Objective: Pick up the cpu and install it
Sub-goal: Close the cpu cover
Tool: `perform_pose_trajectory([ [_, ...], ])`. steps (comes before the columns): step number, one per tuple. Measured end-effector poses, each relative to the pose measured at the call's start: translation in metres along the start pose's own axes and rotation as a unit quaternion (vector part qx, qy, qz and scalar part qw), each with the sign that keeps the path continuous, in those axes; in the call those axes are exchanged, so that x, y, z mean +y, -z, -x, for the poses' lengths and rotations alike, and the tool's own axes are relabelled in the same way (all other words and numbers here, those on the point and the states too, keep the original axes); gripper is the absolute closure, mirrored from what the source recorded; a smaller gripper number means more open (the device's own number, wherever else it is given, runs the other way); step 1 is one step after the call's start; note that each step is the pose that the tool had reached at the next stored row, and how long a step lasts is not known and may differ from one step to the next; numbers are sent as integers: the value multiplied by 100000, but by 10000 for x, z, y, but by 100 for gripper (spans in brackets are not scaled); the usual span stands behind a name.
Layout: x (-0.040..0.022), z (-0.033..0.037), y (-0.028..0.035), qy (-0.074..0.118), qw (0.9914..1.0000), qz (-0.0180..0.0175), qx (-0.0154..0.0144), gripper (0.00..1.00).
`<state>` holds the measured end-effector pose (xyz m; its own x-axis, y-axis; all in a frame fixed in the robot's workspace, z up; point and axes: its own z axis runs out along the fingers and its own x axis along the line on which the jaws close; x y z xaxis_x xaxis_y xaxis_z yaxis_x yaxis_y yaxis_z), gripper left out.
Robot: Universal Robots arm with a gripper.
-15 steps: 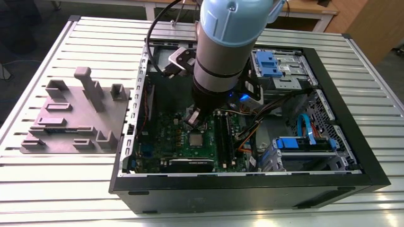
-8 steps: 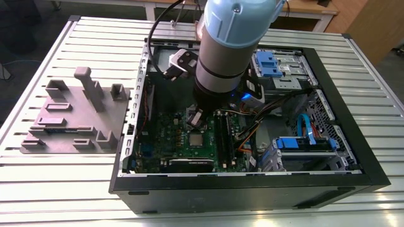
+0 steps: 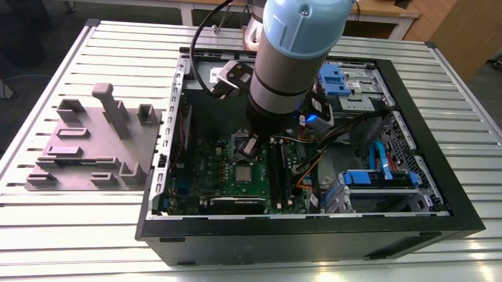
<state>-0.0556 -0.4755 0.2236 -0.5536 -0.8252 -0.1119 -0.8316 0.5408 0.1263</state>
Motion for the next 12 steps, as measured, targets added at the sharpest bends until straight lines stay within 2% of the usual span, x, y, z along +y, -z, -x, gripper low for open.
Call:
perform_pose_trajectory([
  [3,-23,16,0,451,99964,1516,-2187,89],
  [4,-32,21,-2,581,99944,1882,-2695,89],
  [5,-41,27,-11,643,99938,1978,-2834,89],
  [12,-83,70,-101,787,99929,2130,-3007,89],
])
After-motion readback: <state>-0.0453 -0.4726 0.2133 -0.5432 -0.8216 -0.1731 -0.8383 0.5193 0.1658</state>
